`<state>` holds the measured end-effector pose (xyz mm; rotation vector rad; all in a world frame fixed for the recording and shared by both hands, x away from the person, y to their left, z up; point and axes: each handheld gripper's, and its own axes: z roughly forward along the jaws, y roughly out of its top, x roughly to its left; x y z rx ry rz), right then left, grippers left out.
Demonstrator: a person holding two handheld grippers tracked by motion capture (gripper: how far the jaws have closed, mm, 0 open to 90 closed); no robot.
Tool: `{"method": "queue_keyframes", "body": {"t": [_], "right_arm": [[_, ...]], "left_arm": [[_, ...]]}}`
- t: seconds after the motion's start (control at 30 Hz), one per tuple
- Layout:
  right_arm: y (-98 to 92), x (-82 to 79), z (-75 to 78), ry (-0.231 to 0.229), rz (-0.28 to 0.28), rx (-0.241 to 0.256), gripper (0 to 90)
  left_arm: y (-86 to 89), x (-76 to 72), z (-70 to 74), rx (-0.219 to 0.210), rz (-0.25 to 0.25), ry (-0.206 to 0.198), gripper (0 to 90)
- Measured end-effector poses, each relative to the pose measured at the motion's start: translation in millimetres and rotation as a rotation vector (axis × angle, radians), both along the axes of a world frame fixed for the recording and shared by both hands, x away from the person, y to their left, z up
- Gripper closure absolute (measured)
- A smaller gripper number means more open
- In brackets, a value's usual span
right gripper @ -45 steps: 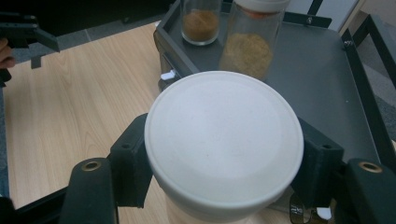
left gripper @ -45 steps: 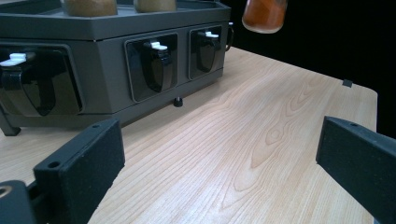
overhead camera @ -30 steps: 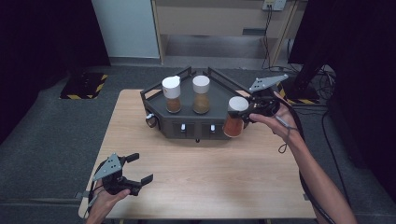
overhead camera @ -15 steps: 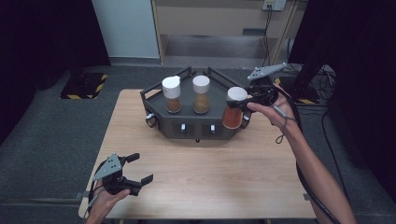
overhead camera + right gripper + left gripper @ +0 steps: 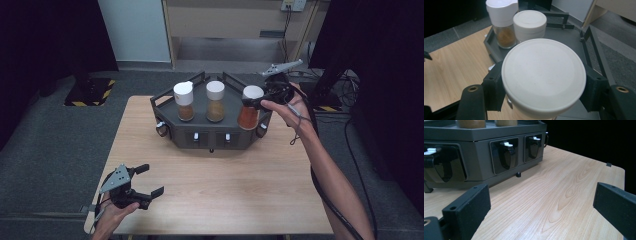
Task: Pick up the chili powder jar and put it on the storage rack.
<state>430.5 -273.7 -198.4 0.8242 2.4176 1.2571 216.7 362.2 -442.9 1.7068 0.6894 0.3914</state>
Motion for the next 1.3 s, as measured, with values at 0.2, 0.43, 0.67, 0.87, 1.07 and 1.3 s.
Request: {"method": "queue_keyframes", "body": {"t": [0.2, 0.43, 0.67, 0.87, 1.07, 1.3], "right_arm": [[6.3, 9.1, -0.2, 0.003, -0.044, 0.003, 34.2], [17.9, 20.6, -2.5, 0.004, -0.077, -0.008, 34.2], [24.6, 29.1, -5.2, 0.002, -0.113, -0.015, 34.2], [25.6, 33.6, -6.9, 0.0, -0.147, -0.019, 34.2], [26.4, 37.6, -8.4, 0.006, -0.163, -0.025, 34.2], [27.2, 41.9, -13.1, 0.014, -0.177, -0.031, 34.2]], "left_arm": [[0.5, -0.1, -0.2, -0.003, 0.0, 0.0, 0.0], [1.2, 0.0, -0.5, -0.007, -0.003, 0.0, 0.0], [1.6, 0.5, -1.0, -0.009, -0.005, 0.0, 0.0], [1.4, 0.5, -1.0, -0.009, -0.005, 0.0, 0.0], [1.5, 0.7, -1.1, -0.009, -0.006, 0.001, 0.0], [1.6, 0.9, -1.4, -0.011, -0.006, 0.001, 0.0]]}}
